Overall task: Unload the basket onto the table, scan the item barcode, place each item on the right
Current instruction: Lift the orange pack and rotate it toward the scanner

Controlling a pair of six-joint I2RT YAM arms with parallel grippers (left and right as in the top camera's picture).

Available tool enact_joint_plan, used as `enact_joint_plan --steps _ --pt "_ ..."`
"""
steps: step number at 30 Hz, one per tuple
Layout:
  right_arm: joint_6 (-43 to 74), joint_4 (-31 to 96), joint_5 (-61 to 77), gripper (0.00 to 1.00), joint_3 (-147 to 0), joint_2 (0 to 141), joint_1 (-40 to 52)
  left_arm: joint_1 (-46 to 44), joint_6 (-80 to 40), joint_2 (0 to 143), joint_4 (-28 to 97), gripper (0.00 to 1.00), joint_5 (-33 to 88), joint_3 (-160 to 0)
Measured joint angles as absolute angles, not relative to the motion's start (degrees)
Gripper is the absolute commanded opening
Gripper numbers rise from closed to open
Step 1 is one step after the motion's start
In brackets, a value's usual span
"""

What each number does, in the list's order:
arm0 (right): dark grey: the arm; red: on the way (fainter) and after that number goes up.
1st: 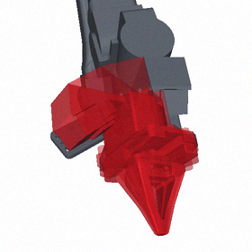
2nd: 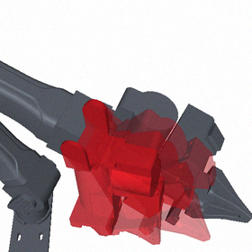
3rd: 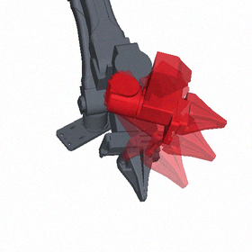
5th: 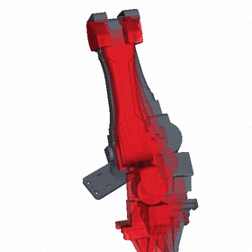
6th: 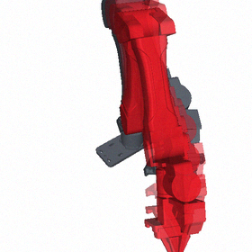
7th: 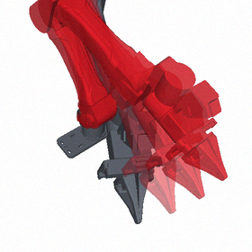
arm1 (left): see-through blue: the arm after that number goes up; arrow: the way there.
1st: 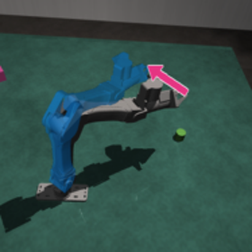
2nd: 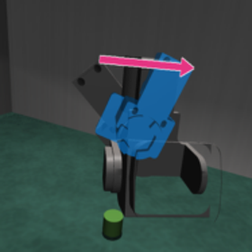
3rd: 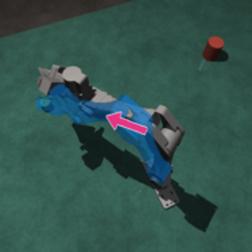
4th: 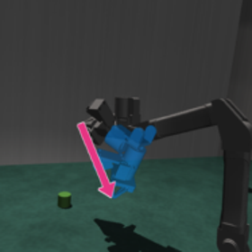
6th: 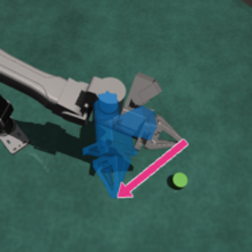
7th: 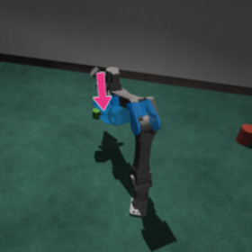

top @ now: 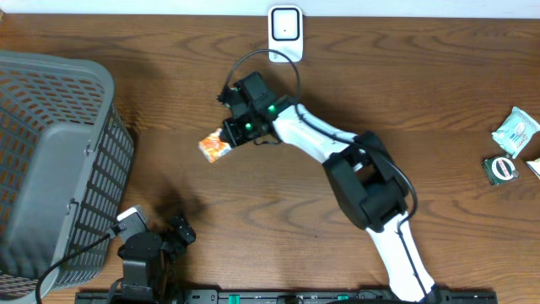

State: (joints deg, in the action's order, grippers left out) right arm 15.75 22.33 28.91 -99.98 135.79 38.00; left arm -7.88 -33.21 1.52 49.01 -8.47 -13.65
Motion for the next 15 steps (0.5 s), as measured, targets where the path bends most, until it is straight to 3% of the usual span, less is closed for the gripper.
enact_joint_plan --steps 9,15 --pt "20.6 60.3 26.3 0.01 -98.5 123.0 32.5 -7.9 -33.2 1.5 49.0 0.98 -8.5 -13.6" --pt "21.8 74.2 27.5 0.01 -98.5 115.3 31.3 -7.9 -33.2 1.5 49.0 0.98 -8.5 -13.6"
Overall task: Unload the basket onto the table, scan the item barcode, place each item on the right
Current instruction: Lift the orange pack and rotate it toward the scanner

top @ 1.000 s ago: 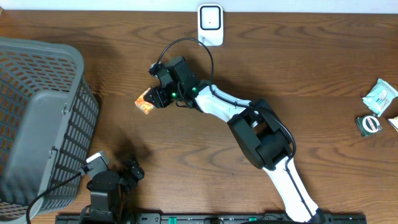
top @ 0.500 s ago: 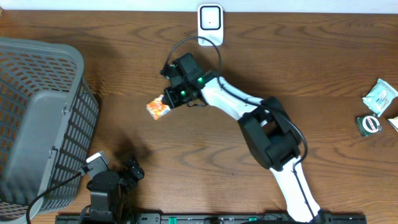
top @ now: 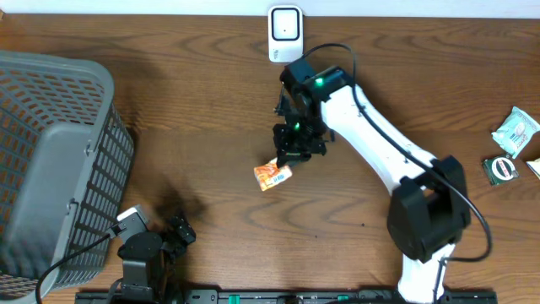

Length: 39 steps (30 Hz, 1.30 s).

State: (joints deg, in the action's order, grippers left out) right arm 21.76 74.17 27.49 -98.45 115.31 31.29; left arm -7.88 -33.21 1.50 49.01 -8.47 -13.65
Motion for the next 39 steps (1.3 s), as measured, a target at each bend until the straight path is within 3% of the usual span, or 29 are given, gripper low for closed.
enact_joint_plan --steps 7,13,21,26,30,39 --pt "22.6 80.3 27.1 0.01 -98.4 106.4 31.5 -7.9 -33.2 1.5 49.0 0.98 -8.5 -13.6" --pt "31.7 80.6 22.4 0.01 -93.4 90.6 33.1 -7.9 -33.2 1.5 49.0 0.98 -8.5 -13.6" --pt "46.3 71.2 15.4 0.01 -76.4 73.0 33.7 -7.9 -33.2 1.5 49.0 0.98 -8.5 -13.6" --pt "49.5 62.6 12.0 0.01 -70.5 66.5 33.7 -7.9 -33.2 1.5 49.0 0.98 -8.5 -13.6" --pt "49.6 48.9 6.9 0.01 -64.9 64.6 33.7 -7.9 -33.2 1.5 49.0 0.98 -8.5 -13.6" --pt "38.1 2.3 -0.9 0.01 -44.6 70.0 33.7 -7.9 -33.2 1.5 49.0 0.98 -8.5 -13.6"
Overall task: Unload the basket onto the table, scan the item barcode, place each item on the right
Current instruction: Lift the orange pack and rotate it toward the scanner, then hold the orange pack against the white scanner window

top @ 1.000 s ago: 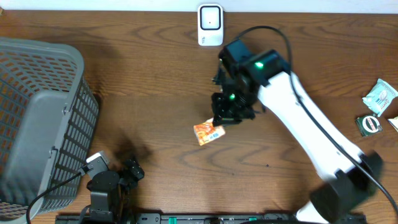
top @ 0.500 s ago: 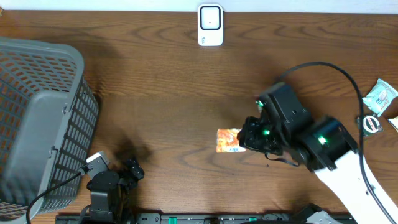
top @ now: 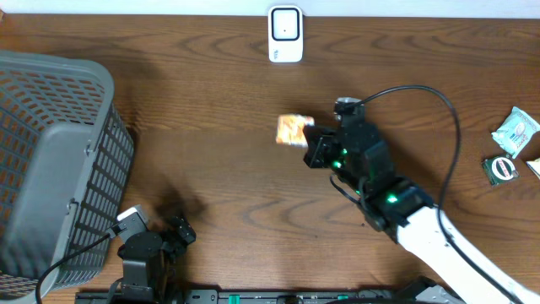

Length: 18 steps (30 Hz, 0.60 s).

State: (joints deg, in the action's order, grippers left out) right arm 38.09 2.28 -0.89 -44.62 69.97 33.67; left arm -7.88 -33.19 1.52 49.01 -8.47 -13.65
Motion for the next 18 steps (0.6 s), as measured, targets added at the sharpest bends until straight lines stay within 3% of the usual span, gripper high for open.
enact_joint_plan --steps 6,12,15,18 --pt "21.7 -21.0 -5.2 0.01 -40.7 80.8 33.6 -7.9 -33.2 1.5 49.0 0.98 -8.4 -13.6" --pt "14.0 -49.2 -7.7 0.01 -40.4 96.8 32.4 -7.9 -33.2 1.5 49.0 0.98 -8.5 -13.6" --pt "12.5 -58.5 -8.1 0.01 -40.8 102.2 30.4 -7.9 -33.2 1.5 49.0 0.98 -8.4 -13.6" --pt "12.0 -59.6 -8.6 0.01 -44.2 106.7 28.1 -7.9 -33.2 1.5 49.0 0.98 -8.5 -13.6"
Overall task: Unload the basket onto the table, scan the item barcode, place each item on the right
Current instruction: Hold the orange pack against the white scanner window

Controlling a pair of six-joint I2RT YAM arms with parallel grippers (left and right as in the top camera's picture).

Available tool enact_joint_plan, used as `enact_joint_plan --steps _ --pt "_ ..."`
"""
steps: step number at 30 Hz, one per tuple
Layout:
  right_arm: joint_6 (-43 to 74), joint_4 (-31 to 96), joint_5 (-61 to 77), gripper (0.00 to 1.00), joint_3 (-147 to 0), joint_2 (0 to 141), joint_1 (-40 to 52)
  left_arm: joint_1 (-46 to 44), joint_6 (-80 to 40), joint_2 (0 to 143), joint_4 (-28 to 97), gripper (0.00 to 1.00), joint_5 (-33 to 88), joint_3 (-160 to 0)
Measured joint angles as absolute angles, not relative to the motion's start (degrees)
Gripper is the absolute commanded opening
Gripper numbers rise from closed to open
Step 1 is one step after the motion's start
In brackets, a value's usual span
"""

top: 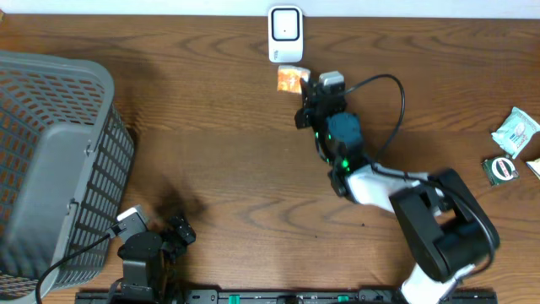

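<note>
An orange snack packet [290, 78] is held just in front of the white barcode scanner [285, 35] at the table's far edge. My right gripper [300, 82] is shut on the packet, with the arm reaching up from the lower right. Folded at the bottom left, my left gripper [179, 230] sits far from the packet; its jaws are too dark to read.
A grey mesh basket [51, 160] fills the left side. Near the right edge lie a pale green packet [515, 130] and a dark round-labelled item [503, 168]. A black rail runs along the front edge.
My right gripper has carried the orange packet from the table's middle toward the far edge, ending just below the scanner. The left arm stayed put.
First my right gripper held the packet left of centre, toward the basket. Then it held it lower, near the middle. Later the packet was raised at the centre right, and now it sits right in front of the scanner.
</note>
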State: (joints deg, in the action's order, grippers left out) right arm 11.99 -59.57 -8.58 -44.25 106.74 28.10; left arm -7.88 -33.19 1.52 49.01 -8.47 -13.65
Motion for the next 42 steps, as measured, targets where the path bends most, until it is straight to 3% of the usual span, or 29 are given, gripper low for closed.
enact_joint_plan --steps 22,42 --pt "10.0 -46.4 -6.9 0.01 -95.8 142.4 20.9 -7.9 -33.2 1.5 49.0 0.98 -8.5 -13.6" --pt "9.9 -43.9 -4.5 0.01 -103.3 144.9 21.2 -7.9 -33.2 1.5 49.0 0.98 -8.4 -13.6"
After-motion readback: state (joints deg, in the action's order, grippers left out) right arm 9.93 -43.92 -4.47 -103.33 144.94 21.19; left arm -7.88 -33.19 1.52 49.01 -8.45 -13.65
